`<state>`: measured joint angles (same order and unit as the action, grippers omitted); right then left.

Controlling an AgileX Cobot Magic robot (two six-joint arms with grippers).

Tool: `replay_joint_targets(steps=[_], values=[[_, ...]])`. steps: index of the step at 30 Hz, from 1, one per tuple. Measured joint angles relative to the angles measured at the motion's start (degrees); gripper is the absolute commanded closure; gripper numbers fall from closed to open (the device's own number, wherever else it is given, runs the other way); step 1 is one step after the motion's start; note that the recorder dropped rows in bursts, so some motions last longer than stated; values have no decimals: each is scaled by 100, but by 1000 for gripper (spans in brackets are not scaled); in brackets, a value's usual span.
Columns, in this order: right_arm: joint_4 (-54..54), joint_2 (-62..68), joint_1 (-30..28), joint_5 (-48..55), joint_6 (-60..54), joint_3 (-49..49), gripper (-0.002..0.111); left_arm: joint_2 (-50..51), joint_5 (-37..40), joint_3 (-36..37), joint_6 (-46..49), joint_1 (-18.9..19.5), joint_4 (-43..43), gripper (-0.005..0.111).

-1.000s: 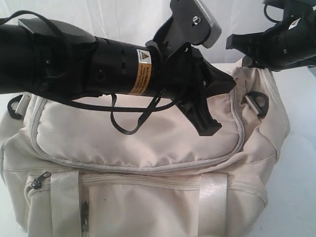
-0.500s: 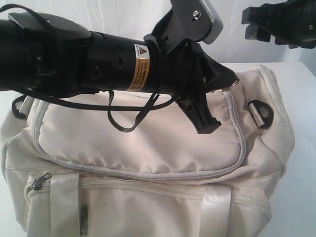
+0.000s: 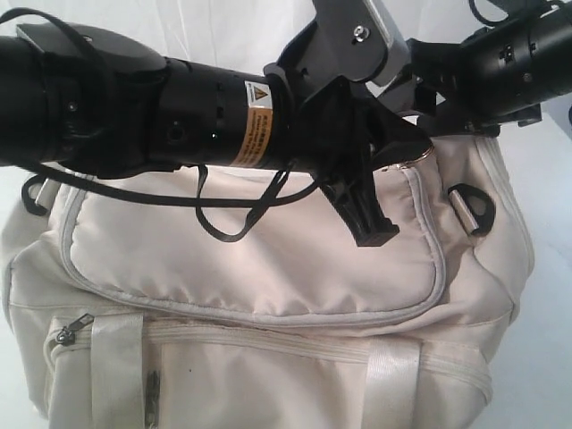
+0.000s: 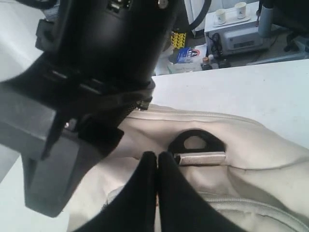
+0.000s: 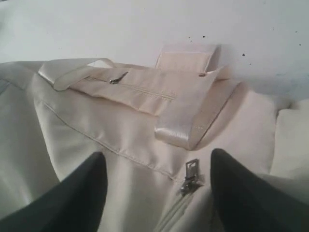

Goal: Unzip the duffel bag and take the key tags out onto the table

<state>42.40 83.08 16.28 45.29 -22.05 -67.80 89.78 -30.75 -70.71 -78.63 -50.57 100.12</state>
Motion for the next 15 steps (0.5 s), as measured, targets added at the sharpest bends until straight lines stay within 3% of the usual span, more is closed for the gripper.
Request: replay_joint_targets(steps=[6, 15], values=[[-464, 25, 0, 94, -38, 0, 50, 0, 0, 0, 38, 0, 0, 105], [-1664, -362, 0, 222, -1066, 0, 57, 0, -15, 0, 115, 0, 0, 105]])
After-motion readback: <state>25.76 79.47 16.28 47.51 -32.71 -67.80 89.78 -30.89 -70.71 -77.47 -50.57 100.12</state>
